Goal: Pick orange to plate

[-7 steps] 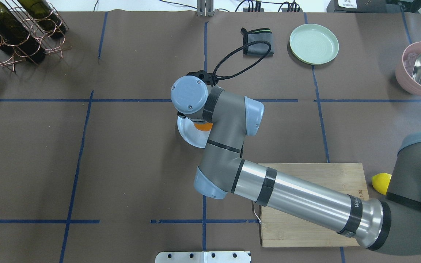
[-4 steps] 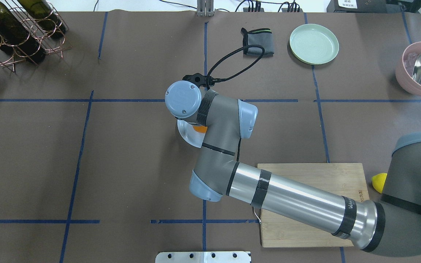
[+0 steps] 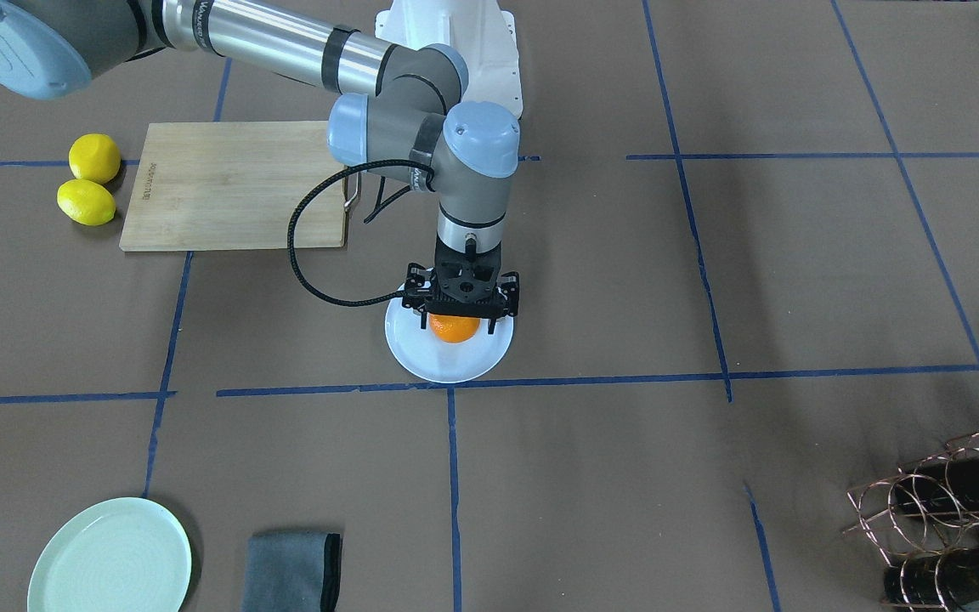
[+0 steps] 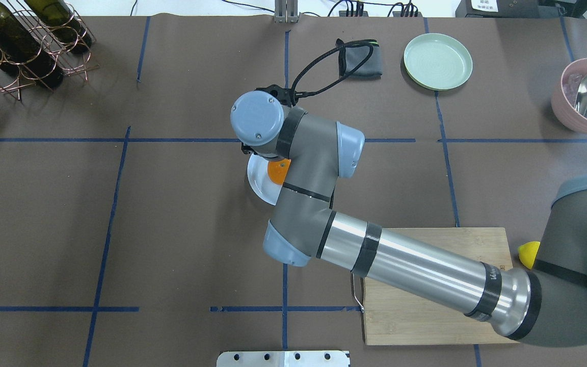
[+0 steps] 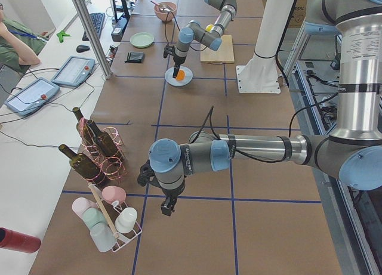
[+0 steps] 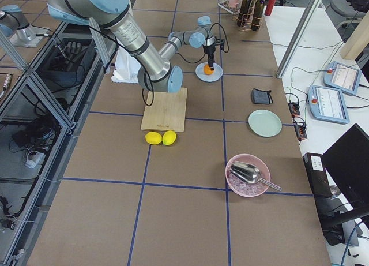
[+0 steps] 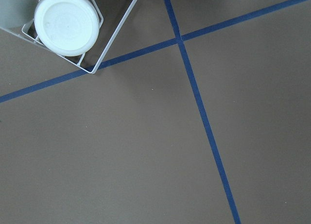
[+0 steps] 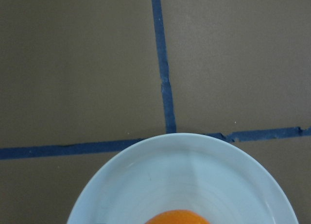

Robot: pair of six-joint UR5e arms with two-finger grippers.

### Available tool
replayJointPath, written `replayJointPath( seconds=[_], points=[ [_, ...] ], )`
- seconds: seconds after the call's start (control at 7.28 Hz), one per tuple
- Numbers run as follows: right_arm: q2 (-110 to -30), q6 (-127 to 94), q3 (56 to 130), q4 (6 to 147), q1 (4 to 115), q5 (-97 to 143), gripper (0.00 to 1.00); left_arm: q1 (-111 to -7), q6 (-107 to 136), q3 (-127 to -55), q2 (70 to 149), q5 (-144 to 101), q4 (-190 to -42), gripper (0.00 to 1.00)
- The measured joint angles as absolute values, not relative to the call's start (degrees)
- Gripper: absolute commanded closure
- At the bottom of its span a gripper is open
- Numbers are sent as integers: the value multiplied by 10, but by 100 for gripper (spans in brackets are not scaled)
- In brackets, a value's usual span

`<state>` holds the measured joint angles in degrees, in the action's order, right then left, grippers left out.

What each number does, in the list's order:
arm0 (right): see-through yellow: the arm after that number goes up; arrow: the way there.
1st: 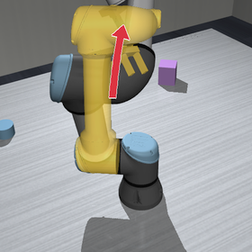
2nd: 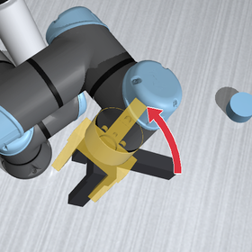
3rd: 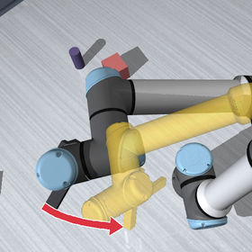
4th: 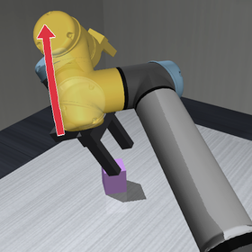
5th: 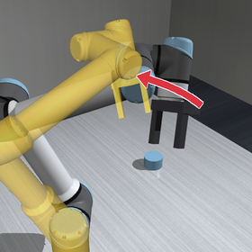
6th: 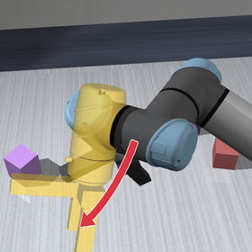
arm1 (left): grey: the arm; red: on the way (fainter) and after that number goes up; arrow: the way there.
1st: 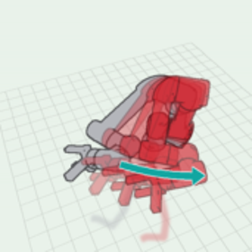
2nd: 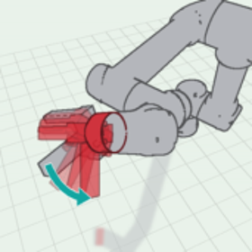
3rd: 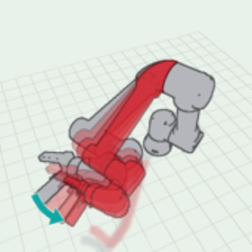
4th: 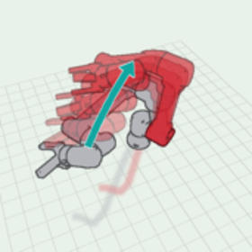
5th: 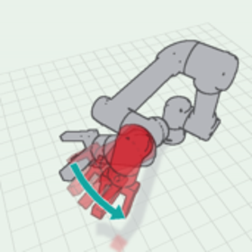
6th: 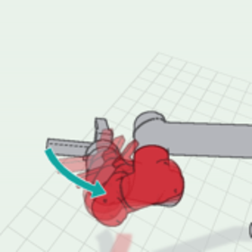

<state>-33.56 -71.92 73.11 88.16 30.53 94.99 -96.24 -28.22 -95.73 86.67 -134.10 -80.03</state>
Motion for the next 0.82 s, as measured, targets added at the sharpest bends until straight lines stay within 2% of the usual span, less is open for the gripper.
replayJointPath(
  seconds=[0.27, 0.55, 0.82],
  points=[
    [-363, -626, 831, 965, 384, 1043, 0, -962, -265, -962, 867, -1340, -798, 0],
    [-463, -461, 970, 1036, 490, 1142, 0, -962, -218, -964, 868, -1341, -798, 0],
    [-579, -221, 1033, 1062, 621, 1220, 0, -962, -204, -981, 869, -1341, -799, 0]
  ],
)
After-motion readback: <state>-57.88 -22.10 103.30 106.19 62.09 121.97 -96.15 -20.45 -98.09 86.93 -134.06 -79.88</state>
